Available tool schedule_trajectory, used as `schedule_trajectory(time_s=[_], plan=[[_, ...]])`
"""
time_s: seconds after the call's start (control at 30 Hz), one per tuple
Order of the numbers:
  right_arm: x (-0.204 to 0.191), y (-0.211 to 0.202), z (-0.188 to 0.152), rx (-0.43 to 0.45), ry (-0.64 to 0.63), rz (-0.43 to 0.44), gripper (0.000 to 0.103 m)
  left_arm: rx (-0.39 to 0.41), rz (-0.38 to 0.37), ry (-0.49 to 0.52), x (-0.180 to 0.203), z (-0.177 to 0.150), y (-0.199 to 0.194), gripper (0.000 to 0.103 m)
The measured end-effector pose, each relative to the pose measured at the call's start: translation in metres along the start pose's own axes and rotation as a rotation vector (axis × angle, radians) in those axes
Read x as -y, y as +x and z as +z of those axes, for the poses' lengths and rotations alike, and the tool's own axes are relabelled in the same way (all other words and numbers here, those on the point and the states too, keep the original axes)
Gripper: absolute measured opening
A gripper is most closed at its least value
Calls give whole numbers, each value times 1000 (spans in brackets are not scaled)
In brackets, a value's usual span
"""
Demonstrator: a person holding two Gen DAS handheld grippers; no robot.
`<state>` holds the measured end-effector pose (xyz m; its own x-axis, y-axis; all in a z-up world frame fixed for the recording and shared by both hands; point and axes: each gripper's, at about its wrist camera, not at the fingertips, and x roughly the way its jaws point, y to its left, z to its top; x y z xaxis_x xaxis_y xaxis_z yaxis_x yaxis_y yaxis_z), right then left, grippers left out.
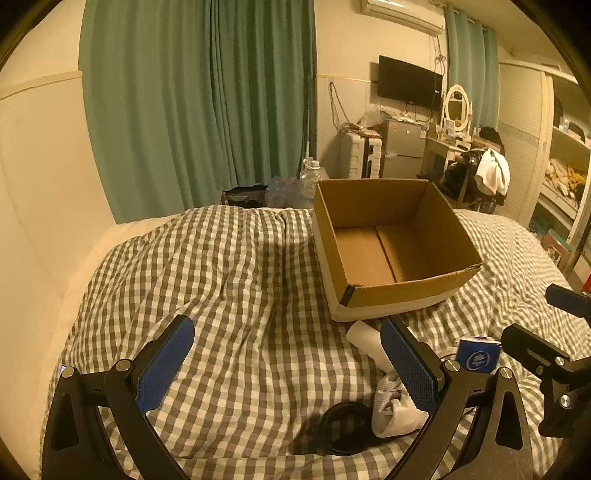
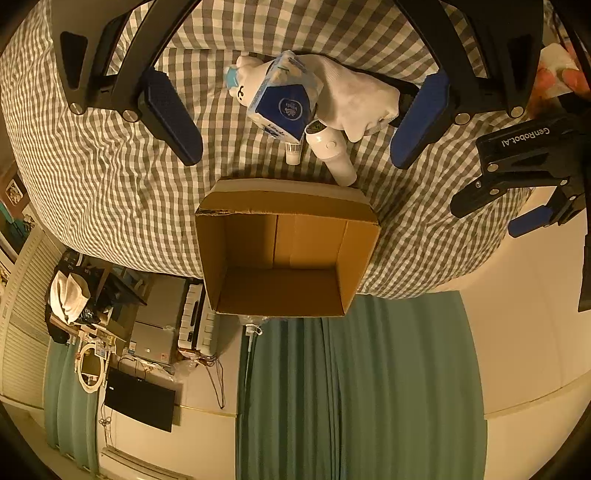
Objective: Organize objects
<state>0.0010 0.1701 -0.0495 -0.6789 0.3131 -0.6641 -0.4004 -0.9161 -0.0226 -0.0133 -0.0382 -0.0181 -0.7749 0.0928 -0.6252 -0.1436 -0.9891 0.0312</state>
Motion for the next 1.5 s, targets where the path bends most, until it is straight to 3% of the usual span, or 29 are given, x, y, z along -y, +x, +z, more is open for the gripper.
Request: schedule_trajectory(time_s=[0.43, 0.8, 0.97, 1.03, 1.1, 1.27, 1.37, 1.5], plan=[[4, 37, -9, -93, 16, -18, 101, -89, -48, 13, 0, -8, 34, 103], [15, 81, -28, -241, 45, -23, 95, -294, -51, 101, 8, -36, 86, 103], [10, 94, -35, -292, 26, -44, 94, -368, -87, 128, 14, -51, 98, 103], [10, 98, -39, -304, 28, -47, 85, -391, -99, 128, 14, -57, 101, 103], [10, 98, -41, -305, 30, -51, 68, -420, -112, 119, 13, -62, 105, 103], [8, 92, -42, -260, 28, -65, 47, -475, -125, 92, 8, -73, 115, 102], [6, 89, -41, -242, 29, -66, 44, -504, -145, 98, 10, -80, 118, 89], [7, 86, -41, -228, 38, -57, 42, -536, -195, 107, 13, -87, 121, 62]])
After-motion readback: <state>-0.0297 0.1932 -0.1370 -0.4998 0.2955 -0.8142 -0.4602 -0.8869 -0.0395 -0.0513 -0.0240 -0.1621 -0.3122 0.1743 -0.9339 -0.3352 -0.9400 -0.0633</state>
